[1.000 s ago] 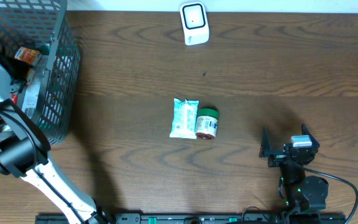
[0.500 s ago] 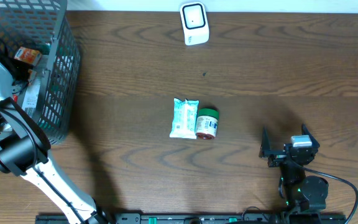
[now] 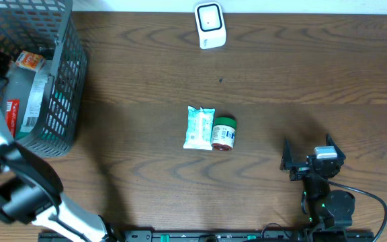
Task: Scan the item barcode
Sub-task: 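Grasp an orange Kleenex pack with the left gripper and lift it, then carry the Kleenex pack out of the basket to the table center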
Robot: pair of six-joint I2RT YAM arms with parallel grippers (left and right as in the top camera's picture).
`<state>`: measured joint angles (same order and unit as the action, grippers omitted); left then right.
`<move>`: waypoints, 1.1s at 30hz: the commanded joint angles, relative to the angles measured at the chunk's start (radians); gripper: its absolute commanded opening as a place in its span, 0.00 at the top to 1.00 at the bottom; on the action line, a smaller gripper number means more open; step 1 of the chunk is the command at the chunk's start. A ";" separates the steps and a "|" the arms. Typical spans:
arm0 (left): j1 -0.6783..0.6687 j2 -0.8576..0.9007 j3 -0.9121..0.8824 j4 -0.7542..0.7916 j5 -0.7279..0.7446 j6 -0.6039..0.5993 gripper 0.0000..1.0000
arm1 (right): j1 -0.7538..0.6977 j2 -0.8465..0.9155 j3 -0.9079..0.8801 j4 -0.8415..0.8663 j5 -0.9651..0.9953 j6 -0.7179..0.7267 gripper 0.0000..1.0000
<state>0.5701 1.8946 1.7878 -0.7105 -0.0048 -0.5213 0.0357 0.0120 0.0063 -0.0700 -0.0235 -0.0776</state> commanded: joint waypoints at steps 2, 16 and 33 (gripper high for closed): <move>-0.028 -0.143 -0.003 -0.038 -0.078 0.080 0.93 | -0.011 -0.005 -0.001 -0.003 -0.004 -0.006 0.01; -0.559 -0.596 -0.003 -0.253 -0.369 0.160 0.93 | -0.011 -0.005 -0.001 -0.003 -0.004 -0.006 0.01; -1.174 -0.331 -0.168 -0.579 -0.679 -0.100 0.93 | -0.011 -0.005 -0.001 -0.003 -0.004 -0.006 0.01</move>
<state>-0.5549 1.4864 1.6718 -1.2835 -0.5434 -0.5339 0.0357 0.0120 0.0063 -0.0696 -0.0235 -0.0776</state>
